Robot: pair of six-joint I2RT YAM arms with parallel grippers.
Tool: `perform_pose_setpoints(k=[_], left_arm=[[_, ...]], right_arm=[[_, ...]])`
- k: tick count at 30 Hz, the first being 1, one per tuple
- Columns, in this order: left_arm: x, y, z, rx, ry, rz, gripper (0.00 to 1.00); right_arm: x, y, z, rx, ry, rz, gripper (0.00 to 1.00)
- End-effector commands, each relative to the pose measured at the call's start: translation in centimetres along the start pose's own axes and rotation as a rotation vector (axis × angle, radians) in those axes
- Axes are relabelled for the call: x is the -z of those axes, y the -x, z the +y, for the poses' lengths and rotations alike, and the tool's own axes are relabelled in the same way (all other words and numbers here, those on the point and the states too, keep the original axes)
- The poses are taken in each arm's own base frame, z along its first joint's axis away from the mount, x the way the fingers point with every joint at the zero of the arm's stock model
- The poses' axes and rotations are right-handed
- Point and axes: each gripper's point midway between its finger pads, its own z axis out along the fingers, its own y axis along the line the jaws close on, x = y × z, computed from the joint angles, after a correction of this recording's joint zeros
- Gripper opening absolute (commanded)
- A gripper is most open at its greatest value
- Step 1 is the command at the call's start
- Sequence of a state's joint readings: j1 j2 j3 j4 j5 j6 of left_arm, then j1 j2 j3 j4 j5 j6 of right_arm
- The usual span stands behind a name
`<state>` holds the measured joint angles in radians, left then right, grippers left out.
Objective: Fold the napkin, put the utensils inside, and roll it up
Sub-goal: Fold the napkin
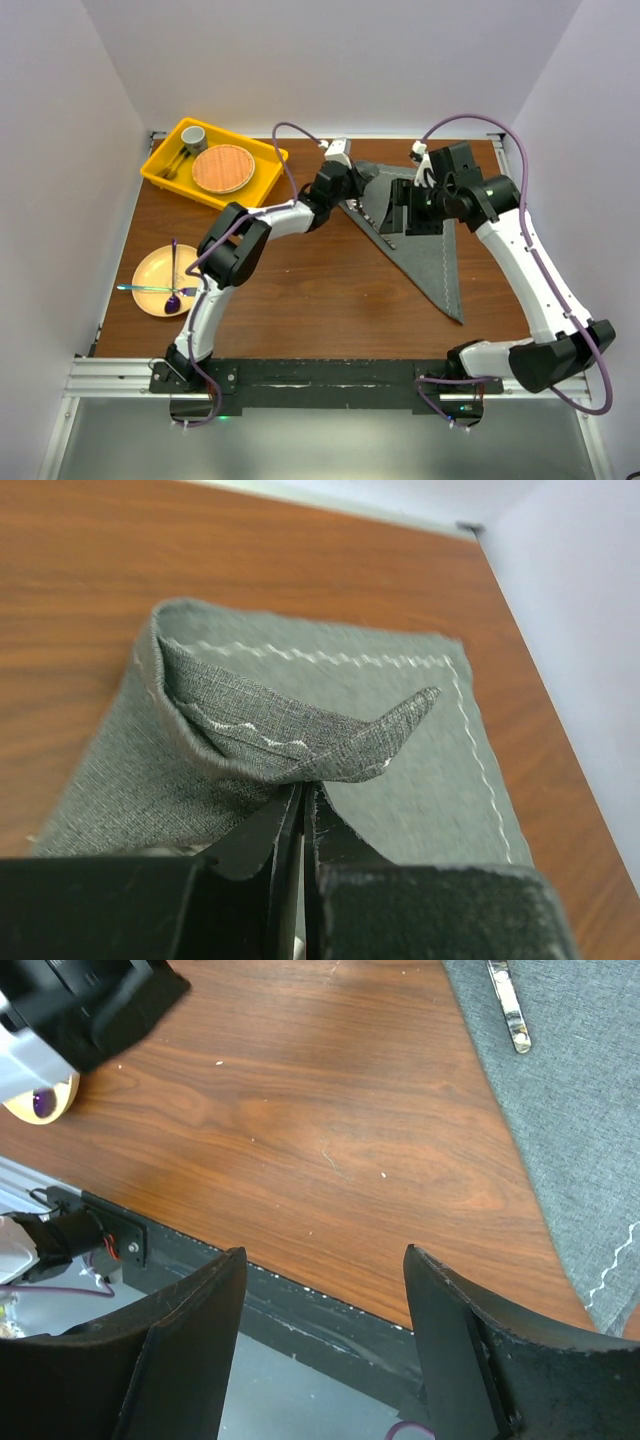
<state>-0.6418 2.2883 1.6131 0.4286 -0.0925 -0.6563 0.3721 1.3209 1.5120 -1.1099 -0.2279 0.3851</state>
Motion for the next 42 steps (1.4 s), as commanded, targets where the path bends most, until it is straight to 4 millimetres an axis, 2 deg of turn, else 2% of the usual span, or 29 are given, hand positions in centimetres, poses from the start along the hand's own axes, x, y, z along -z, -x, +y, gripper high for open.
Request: perform_pose_setpoints(k=[1, 3, 6, 11, 24, 35, 38, 39, 41, 42], left_arm=[[1.8, 1.1, -3.5, -0.013, -0.093, -0.014, 0.08], [2.4, 0.6, -4.5, -0.008, -0.117, -0.010, 0.08], [3.0, -1.4, -4.8, -0.011, -0.124, 0.032, 0.08], [3.8, -2.6, -5.8, -0.023, -0.142, 0.057, 0.09], [5.0, -4.5, -5.9, -0.076, -0.147, 0.121, 0.11], [5.9, -7.4, -5.6, -0.157, -0.146, 0.223, 0.15], [6.2, -7.8, -5.9, -0.155, -0.154, 0.258, 0.18], [6.4, -8.1, -5.6, -0.154, -0.143, 0.283, 0.23], [7.0, -6.9, -7.1, -0.152, -0.183, 0.278, 0.34], [7.3, -6.3, -7.4, -0.145, -0.189, 0.271, 0.44]], right_arm=[[2.1, 0.2, 0.2, 0.003, 0.005, -0.049, 0.69], [2.4, 0.0, 0.1, 0.010, -0.002, -0.056, 0.69], [2.5, -0.3, -0.3, 0.015, -0.011, -0.052, 0.69], [2.8, -0.5, -0.5, 0.021, -0.017, -0.059, 0.70], [2.7, -1.0, -0.9, 0.025, -0.021, -0.050, 0.71], [1.9, -1.2, -1.3, 0.009, -0.030, -0.035, 0.71], [1.4, -0.8, -2.2, -0.019, -0.079, -0.038, 0.72], [0.8, -0.6, -2.6, -0.044, -0.102, -0.028, 0.72], [-0.1, 0.8, -3.6, -0.090, -0.127, -0.042, 0.73], [-0.6, 1.3, -4.1, -0.128, -0.133, -0.040, 0.73]])
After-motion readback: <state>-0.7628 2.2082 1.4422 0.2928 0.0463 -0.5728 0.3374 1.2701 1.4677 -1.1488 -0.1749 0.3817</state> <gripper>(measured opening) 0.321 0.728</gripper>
